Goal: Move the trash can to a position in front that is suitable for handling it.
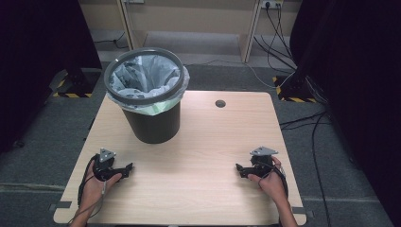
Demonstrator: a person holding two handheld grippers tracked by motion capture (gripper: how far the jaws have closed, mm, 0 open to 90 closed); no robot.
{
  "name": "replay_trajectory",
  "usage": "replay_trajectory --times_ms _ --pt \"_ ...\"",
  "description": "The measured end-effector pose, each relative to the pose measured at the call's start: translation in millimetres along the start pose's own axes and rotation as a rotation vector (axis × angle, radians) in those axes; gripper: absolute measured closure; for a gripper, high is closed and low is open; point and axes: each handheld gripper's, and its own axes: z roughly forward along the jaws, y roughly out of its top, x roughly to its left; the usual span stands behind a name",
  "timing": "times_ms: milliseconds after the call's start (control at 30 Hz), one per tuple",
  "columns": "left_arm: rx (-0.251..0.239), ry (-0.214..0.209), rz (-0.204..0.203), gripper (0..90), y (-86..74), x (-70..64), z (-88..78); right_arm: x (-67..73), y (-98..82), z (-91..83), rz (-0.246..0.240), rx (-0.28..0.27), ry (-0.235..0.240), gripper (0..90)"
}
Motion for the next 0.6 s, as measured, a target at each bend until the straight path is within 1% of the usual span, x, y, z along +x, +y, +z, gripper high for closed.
replay_trajectory --times_ms 333,500,533,600 --pt "0.0 -0.001 0.0 13.7 0.0 0.1 -0.1 0.2 0.4 0.3 0.009 0.001 -0.001 9.7" --pt "-0.001 -0.006 0.003 14.8 -0.1 0.2 -0.7 -1.0 1.2 0.3 0.015 -0.002 -0.01 12.6" --pt "-0.015 -0.021 -0.027 15.0 0.1 1.9 -1.0 -2.1 2.3 0.3 0.016 -0.005 -0.017 14.2" --pt "-0.039 -0.028 -0.084 15.2 0.4 7.4 -1.4 -3.9 4.2 0.4 0.021 -0.014 -0.026 14.1"
